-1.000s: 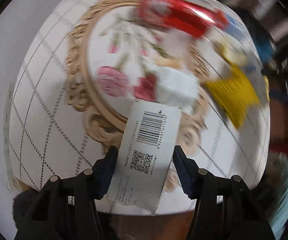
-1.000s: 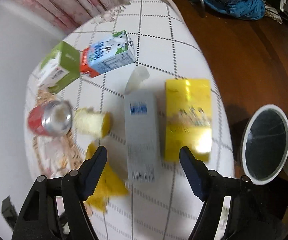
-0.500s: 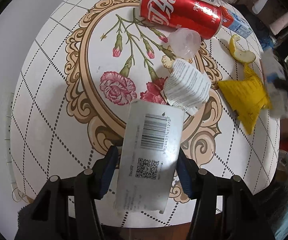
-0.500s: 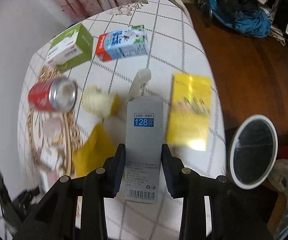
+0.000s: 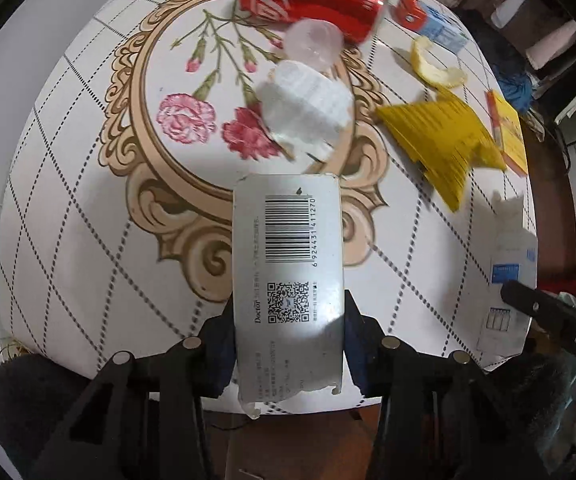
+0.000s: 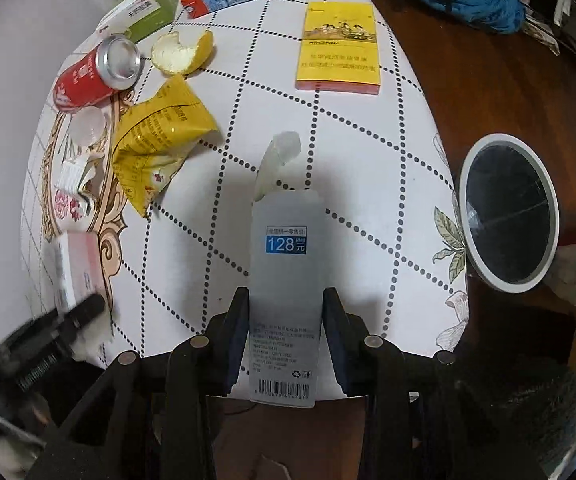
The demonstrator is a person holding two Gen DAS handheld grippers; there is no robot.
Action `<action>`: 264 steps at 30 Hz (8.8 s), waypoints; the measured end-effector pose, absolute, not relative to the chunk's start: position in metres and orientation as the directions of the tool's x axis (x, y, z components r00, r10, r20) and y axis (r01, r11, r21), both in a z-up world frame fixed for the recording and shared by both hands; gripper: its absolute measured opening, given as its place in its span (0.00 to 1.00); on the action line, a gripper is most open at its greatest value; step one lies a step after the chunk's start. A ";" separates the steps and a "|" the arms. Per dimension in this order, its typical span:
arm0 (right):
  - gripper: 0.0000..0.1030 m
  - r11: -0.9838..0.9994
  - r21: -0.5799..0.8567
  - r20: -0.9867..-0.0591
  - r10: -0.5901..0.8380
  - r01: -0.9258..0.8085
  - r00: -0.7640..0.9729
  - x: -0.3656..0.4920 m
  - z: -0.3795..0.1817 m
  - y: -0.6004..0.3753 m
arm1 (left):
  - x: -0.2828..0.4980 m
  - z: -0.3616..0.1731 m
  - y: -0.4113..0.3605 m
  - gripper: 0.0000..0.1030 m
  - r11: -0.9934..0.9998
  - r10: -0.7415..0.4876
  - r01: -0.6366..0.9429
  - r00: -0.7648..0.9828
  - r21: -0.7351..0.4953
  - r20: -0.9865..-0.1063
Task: Collect trash
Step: 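Carry both white boxes over the trash bin and open both tools, then move both tools back over the table, then grasp the crumpled receipt with the left tool while the right tool grasps the yellow HAOMAO pack, then carry receipt and yellow pack over the trash bin and open both tools, then move both tools back over the table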
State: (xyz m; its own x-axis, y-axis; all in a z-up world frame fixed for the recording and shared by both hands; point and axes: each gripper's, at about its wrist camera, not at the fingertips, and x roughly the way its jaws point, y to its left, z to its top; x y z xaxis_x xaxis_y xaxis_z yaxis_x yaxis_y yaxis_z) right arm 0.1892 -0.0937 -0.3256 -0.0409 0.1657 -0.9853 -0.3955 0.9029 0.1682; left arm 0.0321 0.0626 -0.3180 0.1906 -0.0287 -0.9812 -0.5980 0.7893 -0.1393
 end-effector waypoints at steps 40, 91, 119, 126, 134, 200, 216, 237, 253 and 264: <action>0.35 0.931 0.294 -0.901 0.346 -0.215 0.262 0.258 -0.205 -0.285 | 0.186 -0.189 -0.112 0.41 0.942 -0.057 -0.274 0.440 -0.194 -0.896; 0.97 0.996 0.090 -0.970 0.086 0.005 0.229 0.332 -0.255 -0.413 | 0.317 -0.219 -0.220 0.95 0.988 -0.014 -0.136 0.423 -0.079 -0.906; 0.97 0.936 0.139 -0.977 0.183 -0.324 0.111 0.311 -0.297 -0.073 | 0.108 -0.277 0.084 0.95 0.796 0.172 -0.605 0.280 -0.034 -0.944; 0.92 0.934 0.070 -0.987 0.116 -0.351 0.114 0.330 -0.334 -0.038 | 0.106 -0.306 0.093 0.94 0.798 0.090 -0.595 0.272 -0.094 -0.958; 0.57 0.904 0.026 -0.987 0.091 -0.427 0.132 0.316 -0.333 -0.031 | 0.121 -0.316 0.090 0.93 0.850 0.080 -0.520 0.278 -0.080 -0.957; 0.57 0.991 0.116 -0.957 0.131 -0.072 0.259 0.355 -0.299 -0.401 | 0.329 -0.265 -0.248 0.43 0.963 -0.220 -0.070 0.357 -0.261 -0.908; 0.92 0.998 0.063 -0.979 0.066 -0.021 0.192 0.376 -0.324 -0.420 | 0.346 -0.279 -0.258 0.92 0.985 -0.126 -0.072 0.324 -0.157 -0.938; 0.95 0.986 0.150 -0.898 0.167 -0.075 0.407 0.336 -0.168 -0.356 | 0.291 -0.159 -0.161 0.93 0.977 0.036 -0.197 0.523 -0.080 -0.852; 0.95 0.890 0.430 -0.890 0.446 -0.150 0.098 0.239 -0.261 -0.074 | 0.070 -0.240 0.101 0.93 0.702 0.374 -0.702 0.218 0.122 -0.901; 0.81 0.956 0.286 -0.951 0.292 -0.068 0.106 0.223 -0.327 0.014 | 0.025 -0.296 0.161 0.93 0.623 0.329 -0.773 0.124 0.117 -0.936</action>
